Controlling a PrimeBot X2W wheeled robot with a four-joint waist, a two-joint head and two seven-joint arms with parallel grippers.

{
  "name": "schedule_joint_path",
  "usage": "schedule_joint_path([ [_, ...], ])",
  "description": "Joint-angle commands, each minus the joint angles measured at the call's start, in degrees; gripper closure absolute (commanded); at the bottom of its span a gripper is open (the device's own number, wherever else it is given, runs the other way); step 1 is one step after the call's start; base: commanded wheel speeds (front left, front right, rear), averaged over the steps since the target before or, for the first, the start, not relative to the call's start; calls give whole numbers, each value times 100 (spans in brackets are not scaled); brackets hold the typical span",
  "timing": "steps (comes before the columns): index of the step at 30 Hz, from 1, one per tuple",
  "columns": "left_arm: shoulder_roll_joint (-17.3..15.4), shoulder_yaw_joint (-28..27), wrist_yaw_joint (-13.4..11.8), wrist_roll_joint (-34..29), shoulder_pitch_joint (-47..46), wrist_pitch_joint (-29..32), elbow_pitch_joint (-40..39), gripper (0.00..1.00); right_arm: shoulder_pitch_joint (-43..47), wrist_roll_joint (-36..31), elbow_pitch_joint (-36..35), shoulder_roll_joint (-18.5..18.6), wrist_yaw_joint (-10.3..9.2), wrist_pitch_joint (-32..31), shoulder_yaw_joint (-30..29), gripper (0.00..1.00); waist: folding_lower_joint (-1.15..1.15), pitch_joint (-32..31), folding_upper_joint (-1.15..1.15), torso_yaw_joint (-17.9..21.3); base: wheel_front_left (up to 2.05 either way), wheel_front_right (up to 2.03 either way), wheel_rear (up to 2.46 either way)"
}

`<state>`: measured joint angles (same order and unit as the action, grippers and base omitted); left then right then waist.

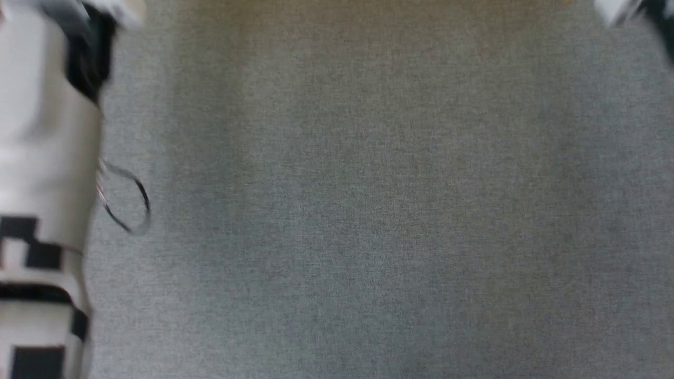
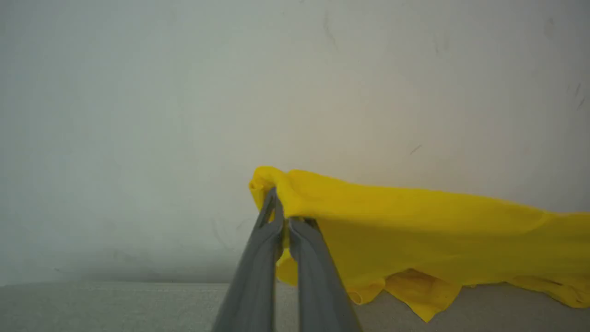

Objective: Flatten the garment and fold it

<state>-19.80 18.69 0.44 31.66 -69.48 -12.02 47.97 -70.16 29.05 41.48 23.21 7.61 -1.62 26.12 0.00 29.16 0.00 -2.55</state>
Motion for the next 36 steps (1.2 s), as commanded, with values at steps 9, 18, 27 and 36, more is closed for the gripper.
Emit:
schedule_joint_path([
  [9, 331, -203, -74, 492, 2622, -226, -506, 100, 2177, 638, -596, 190, -12, 653, 493, 100, 0, -999, 0, -87, 0, 0, 0],
  [18, -103, -298, -1005, 648, 5436, 408, -2948, 100, 4477, 564, -2056, 425, -12, 654, -65, 100, 0, -1791, 0, -117, 0, 0, 0],
  [27, -725, -507, -2391, 672, 7974, 1559, -5899, 100, 6828, -93, -3837, 17, -12, -104, -1458, 100, 0, -2226, 0, -107, 0, 0, 0],
  [36, -1003, -615, -2829, 877, 8843, 2231, -7238, 100, 8159, -549, -4828, -653, -12, -966, -2666, 100, 0, -2221, 0, -220, 0, 0, 0],
])
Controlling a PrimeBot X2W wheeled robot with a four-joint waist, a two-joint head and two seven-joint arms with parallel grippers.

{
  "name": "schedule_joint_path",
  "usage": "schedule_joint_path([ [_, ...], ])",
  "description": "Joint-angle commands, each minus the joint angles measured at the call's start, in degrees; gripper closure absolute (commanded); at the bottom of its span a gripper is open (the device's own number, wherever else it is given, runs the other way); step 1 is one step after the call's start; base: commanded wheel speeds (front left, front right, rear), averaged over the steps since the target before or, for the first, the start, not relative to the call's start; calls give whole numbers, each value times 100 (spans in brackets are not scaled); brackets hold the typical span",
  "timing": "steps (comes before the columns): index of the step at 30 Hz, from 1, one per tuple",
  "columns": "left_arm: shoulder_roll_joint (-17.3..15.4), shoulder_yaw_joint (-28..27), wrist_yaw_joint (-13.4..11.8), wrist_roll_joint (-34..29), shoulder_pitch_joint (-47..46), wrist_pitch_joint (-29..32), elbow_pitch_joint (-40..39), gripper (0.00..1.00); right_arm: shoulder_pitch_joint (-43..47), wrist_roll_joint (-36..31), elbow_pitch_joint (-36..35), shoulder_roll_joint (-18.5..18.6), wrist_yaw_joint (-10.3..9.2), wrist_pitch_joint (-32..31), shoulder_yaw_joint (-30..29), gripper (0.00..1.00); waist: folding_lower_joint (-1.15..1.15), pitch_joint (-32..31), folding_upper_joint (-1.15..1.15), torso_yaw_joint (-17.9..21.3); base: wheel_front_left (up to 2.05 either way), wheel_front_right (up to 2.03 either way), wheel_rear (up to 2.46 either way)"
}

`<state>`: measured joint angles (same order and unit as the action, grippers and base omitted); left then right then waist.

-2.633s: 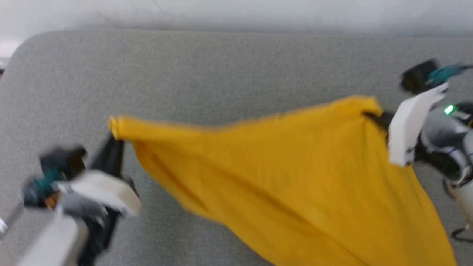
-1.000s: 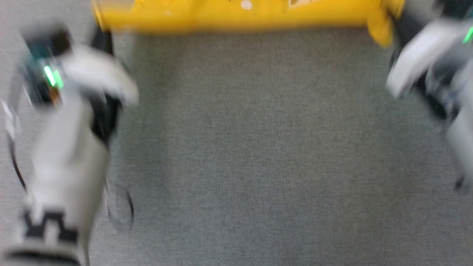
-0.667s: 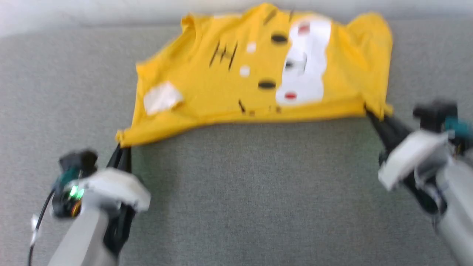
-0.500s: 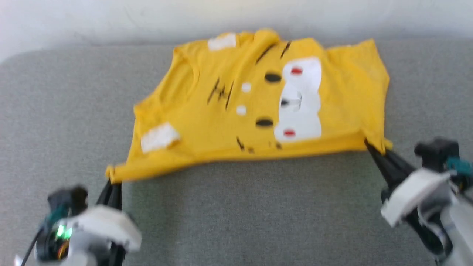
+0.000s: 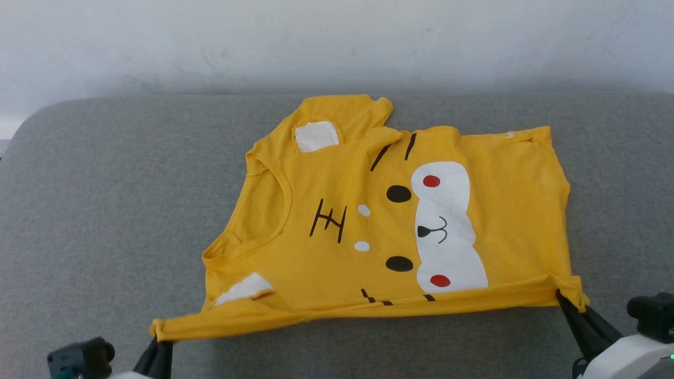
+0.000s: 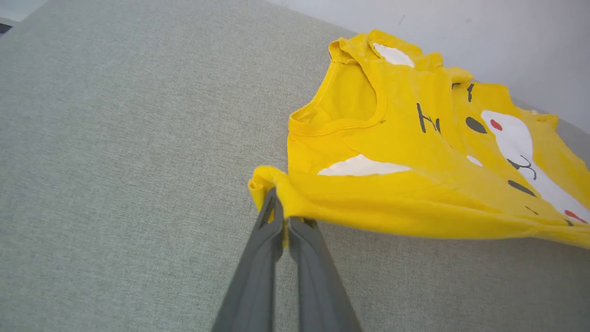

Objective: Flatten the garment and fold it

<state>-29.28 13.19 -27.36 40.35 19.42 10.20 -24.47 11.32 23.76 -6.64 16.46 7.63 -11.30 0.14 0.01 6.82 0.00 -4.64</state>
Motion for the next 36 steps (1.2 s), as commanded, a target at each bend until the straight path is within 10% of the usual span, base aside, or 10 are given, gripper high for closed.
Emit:
schedule_joint_path([
  [1, -88, -54, -11, -17, -136, 15, -19, 100, 22, -50, -47, -19, -14, -47, -119, 100, -1, 24, 0, -27, 0, 0, 0],
  [23, 761, 615, 1726, 22, -4397, -452, 3952, 100, -2620, -162, 1957, 63, -14, -509, 440, 98, -1, 990, 0, 292, 0, 0, 0],
  [26, 973, 586, 1978, 225, -4601, -590, 4544, 100, -2892, -133, 2313, 78, -14, -345, 629, 52, -1, 1060, 0, 314, 0, 0, 0],
  [27, 1031, 567, 2058, 285, -4656, -649, 4730, 77, -2965, -98, 2429, 78, -14, -294, 701, 0, -1, 1071, 0, 314, 0, 0, 0],
  [31, 1205, 529, 2342, 446, -4802, -875, 5334, 3, -3151, -31, 2732, 173, -14, 2, 978, 0, -1, 1043, 0, 279, 0, 0, 0],
  [36, 1242, 522, 2588, 472, -4851, -1177, 5709, 0, -3044, 29, 2662, 243, -14, 514, 1058, 0, -1, 869, 0, 195, 0, 0, 0],
])
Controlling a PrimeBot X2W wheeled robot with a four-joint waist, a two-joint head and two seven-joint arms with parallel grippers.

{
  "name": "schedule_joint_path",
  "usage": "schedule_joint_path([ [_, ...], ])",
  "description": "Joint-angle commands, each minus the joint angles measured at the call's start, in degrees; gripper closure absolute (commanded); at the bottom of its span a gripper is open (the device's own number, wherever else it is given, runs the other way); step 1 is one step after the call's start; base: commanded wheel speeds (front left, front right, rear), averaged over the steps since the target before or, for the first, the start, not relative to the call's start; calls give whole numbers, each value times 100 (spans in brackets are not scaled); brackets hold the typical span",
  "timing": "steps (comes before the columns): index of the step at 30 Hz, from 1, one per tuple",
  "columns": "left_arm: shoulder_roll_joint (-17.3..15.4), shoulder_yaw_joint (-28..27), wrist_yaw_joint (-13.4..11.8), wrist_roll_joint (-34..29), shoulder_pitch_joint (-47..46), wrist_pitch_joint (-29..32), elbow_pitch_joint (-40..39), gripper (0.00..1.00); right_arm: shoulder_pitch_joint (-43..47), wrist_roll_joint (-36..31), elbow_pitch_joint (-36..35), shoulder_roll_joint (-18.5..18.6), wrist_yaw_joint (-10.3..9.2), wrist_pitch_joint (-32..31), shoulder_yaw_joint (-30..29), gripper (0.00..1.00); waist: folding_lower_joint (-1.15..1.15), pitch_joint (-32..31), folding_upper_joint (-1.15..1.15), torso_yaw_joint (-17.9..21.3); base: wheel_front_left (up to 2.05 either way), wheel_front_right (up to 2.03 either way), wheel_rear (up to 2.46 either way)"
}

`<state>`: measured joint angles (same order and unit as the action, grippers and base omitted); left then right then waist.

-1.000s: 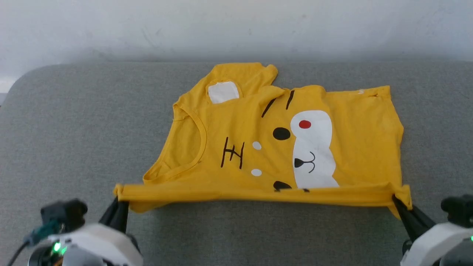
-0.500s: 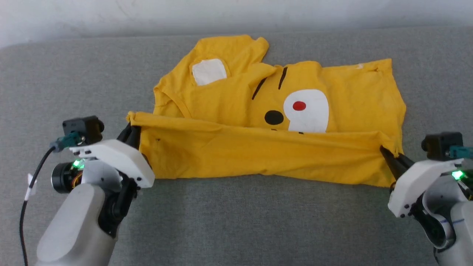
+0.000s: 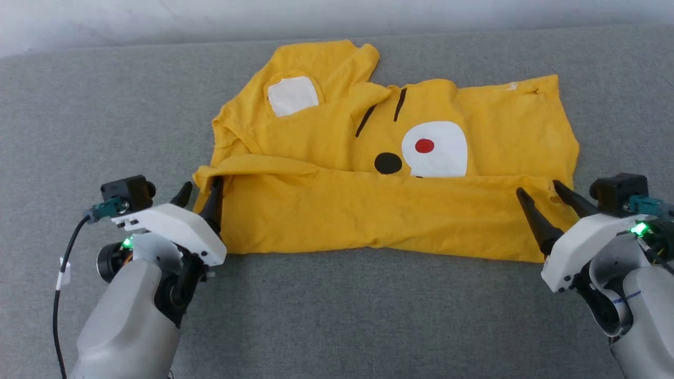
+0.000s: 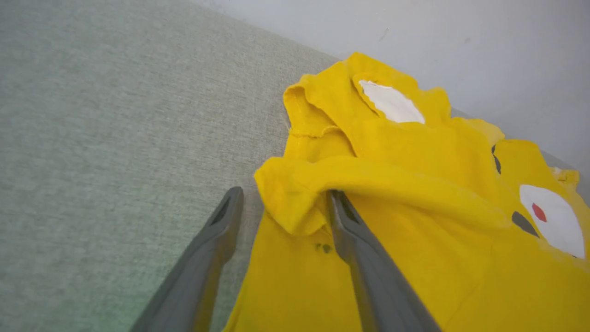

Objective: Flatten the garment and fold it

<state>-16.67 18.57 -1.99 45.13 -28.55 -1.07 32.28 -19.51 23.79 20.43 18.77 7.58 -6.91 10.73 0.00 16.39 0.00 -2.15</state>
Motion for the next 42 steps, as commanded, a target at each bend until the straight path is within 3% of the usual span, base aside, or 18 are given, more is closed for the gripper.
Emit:
schedule_joint_path([
  [1, -17, -31, 90, 15, -44, -99, 46, 0, 91, 35, -113, 31, -9, 179, -1, 0, 0, -128, 0, -70, 0, 0, 0],
  [6, -213, 4, 98, -116, 85, -228, -90, 0, 380, -153, -593, 71, -9, 571, -76, 0, 0, -408, 0, -41, 0, 0, 0],
  [11, -564, 121, -36, -266, 286, 144, -574, 0, 709, -426, -1196, -118, -9, 720, -478, 0, 0, -594, 0, 5, 0, 0, 0],
  [19, -1428, 429, -241, 69, 929, 2371, -1732, 0, 1398, -811, -2346, -674, -9, 461, -936, 0, 0, -503, 0, 131, 0, 0, 0],
  [25, -1595, 533, -447, 200, 1067, 3055, -1949, 0, 1478, -858, -2617, -853, -9, 298, -871, 0, 0, -273, 0, 271, 0, 0, 0],
  [29, -1454, 880, -355, 209, 1091, 3455, -1918, 0, 1461, -806, -2577, -855, -9, 262, -894, 0, 0, -226, 0, 341, 0, 0, 0],
  [30, -1395, 925, -330, 276, 1106, 3549, -1910, 52, 1460, -799, -2565, -845, -9, 250, -910, 0, 0, -225, 0, 358, 0, 0, 0],
  [31, -1360, 971, -297, 340, 1119, 3661, -1892, 80, 1462, -778, -2549, -831, -9, 224, -918, 0, 0, -227, 0, 368, 0, 0, 0],
  [32, -1355, 1015, -258, 386, 1127, 3771, -1874, 100, 1466, -730, -2533, -811, -9, 169, -909, 0, 0, -226, 0, 377, 0, 0, 0],
  [38, -1371, 969, -140, 491, 1053, 3771, -1800, 100, 1474, -438, -2461, -486, -9, -233, -1052, 0, 0, -230, 0, 357, 0, 0, 0],
  [42, -1378, 840, -162, 492, 1028, 3533, -1803, 100, 1423, -153, -2059, -324, -9, -910, -1201, 0, 0, -235, 0, 327, 0, 0, 0],
])
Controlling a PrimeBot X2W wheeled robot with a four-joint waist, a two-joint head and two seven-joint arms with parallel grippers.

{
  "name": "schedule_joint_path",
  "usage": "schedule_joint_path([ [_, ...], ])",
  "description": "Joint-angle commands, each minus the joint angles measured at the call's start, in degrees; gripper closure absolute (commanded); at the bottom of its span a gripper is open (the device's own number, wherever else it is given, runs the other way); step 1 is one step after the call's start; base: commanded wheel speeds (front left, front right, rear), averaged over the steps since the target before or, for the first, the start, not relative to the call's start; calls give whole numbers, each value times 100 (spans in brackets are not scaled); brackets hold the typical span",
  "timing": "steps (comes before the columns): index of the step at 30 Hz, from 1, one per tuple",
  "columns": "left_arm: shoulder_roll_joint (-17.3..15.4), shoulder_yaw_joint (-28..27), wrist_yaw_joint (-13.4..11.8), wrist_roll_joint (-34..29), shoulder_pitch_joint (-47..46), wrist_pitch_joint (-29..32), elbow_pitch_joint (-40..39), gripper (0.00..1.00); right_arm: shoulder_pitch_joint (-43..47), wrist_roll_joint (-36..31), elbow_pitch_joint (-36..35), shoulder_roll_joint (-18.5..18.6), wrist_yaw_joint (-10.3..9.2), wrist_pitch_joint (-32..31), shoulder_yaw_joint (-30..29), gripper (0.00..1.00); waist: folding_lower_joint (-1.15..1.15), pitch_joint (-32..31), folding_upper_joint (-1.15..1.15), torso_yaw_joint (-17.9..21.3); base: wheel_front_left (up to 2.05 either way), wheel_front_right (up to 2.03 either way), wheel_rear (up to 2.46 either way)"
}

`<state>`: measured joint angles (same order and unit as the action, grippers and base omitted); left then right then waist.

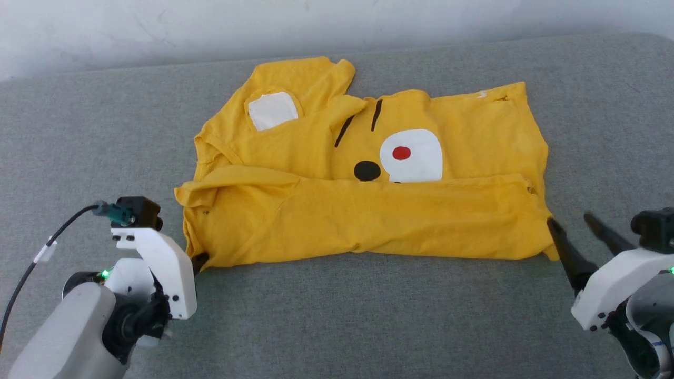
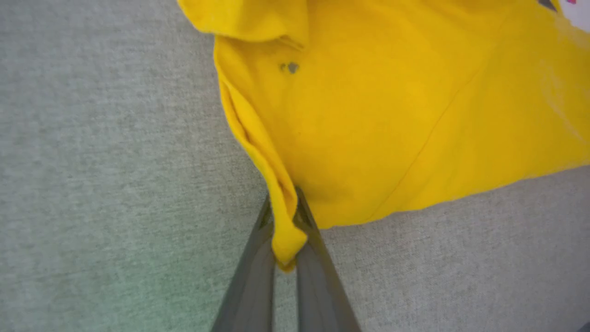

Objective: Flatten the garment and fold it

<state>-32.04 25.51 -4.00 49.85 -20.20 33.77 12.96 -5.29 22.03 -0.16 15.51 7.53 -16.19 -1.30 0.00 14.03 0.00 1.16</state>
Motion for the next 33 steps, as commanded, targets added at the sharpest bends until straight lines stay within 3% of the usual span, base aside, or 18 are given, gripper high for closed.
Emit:
schedule_joint_path([
  [1, 160, 108, 24, 28, 197, -10, 114, 100, -46, 117, 146, 61, -4, -186, -8, 0, 0, 2, 0, -9, 0, 0, 0],
  [12, 149, -22, 31, 5, 158, -346, -299, 100, -720, 991, 1591, 365, -4, -1822, 629, 0, 0, 111, 0, -311, 0, 0, 0],
  [13, 149, -25, 50, 6, 156, -374, -311, 100, -752, 1083, 1687, 361, -4, -1980, 706, 16, 0, 116, 0, -331, 0, 0, 0],
  [14, 145, -20, 68, -1, 158, -396, -322, 100, -780, 1164, 1772, 356, -4, -2127, 755, 62, 0, 118, 0, -348, 0, 0, 0],
  [16, 141, -26, 96, -19, 170, -474, -346, 100, -819, 1311, 1890, 343, -4, -2417, 817, 100, 0, 114, 0, -369, 0, 0, 0],
  [22, 193, -255, 27, 52, 366, -922, -365, 100, -988, 1335, 1659, 477, -4, -2460, 863, 100, 0, -78, 0, -312, 0, 0, 0],
  [26, 120, -507, -163, 60, 713, -1298, -571, 100, -968, 1281, 1200, 586, -4, -2272, 901, 100, 0, -365, 0, -251, 0, 0, 0],
  [33, -52, -990, -968, -52, 1784, -1816, -1502, 100, -393, 1260, 181, 727, -4, -2275, 936, 100, 0, -799, 0, -289, 0, 0, 0],
])
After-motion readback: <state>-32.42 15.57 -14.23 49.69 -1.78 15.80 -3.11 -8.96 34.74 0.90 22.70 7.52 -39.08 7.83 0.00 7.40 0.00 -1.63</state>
